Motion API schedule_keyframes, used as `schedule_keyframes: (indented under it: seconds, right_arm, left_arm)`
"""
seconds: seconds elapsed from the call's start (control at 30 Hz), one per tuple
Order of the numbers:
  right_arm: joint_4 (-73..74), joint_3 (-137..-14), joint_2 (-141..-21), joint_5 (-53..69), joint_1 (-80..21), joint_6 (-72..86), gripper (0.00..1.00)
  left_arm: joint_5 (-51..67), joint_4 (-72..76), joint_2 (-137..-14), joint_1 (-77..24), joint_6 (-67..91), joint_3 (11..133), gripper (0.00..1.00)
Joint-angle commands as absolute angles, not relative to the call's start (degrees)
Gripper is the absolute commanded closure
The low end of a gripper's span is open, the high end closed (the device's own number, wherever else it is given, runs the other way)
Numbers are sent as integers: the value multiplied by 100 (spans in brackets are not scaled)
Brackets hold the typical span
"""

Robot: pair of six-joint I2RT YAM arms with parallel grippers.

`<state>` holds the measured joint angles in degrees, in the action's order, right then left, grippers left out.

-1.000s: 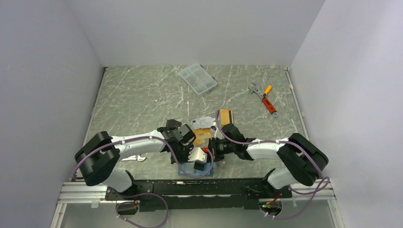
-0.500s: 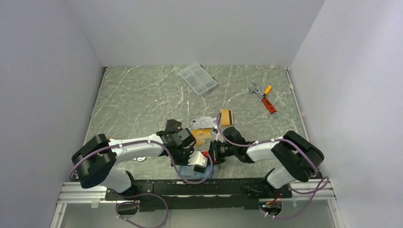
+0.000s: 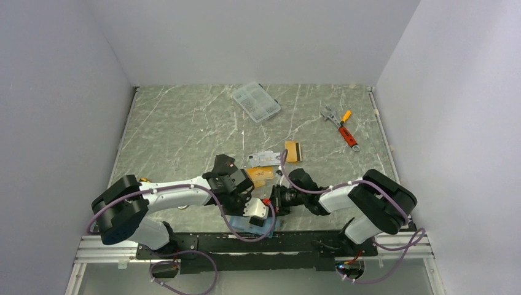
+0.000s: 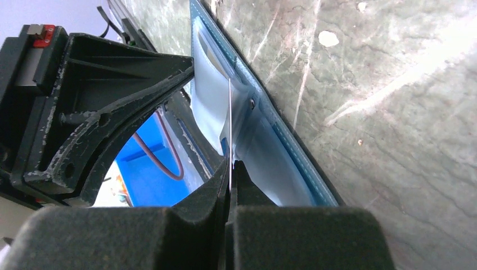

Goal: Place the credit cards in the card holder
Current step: Insert the credit card into the card holder.

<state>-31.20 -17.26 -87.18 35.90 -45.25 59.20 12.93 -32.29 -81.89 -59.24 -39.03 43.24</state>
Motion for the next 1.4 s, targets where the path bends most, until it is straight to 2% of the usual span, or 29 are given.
schedule_keyframes:
  seconds: [0.0,0.17,0.27,0.53,0.83,1.0,1.37]
  right_arm:
    - [-2971,-1618,-8321,2887,-4491,5979,100]
    - [-2208,-1904,-8110,2502,-4452,5746,100]
    - [-1998,-2136,-8236,2464,-4426,5649,100]
    - [-1609,-2850,-8639,2564,-4307,5298,100]
    - [-1555,-2666,-8407,2744,-4237,5263,100]
    - [-2310,-2423,-8846,3086,-4310,5541,100]
    - [-2649,-2319,-9258,3437,-4395,5668,100]
  left_arm:
    - [1197,-3246,-8292,-6020,-3753,4049,92]
    - [1039,-3164,-8454,-6012,-3519,4074,100]
    - [955,-3121,-8637,-5931,-3333,4155,100]
    - [1035,-3315,-9213,-4738,-2925,4576,100]
    - [1359,-3405,-8868,-4832,-3071,4460,100]
    - [1217,-3334,-8886,-5199,-3140,4355,100]
    - [1113,-3404,-8988,-5317,-3212,4345,100]
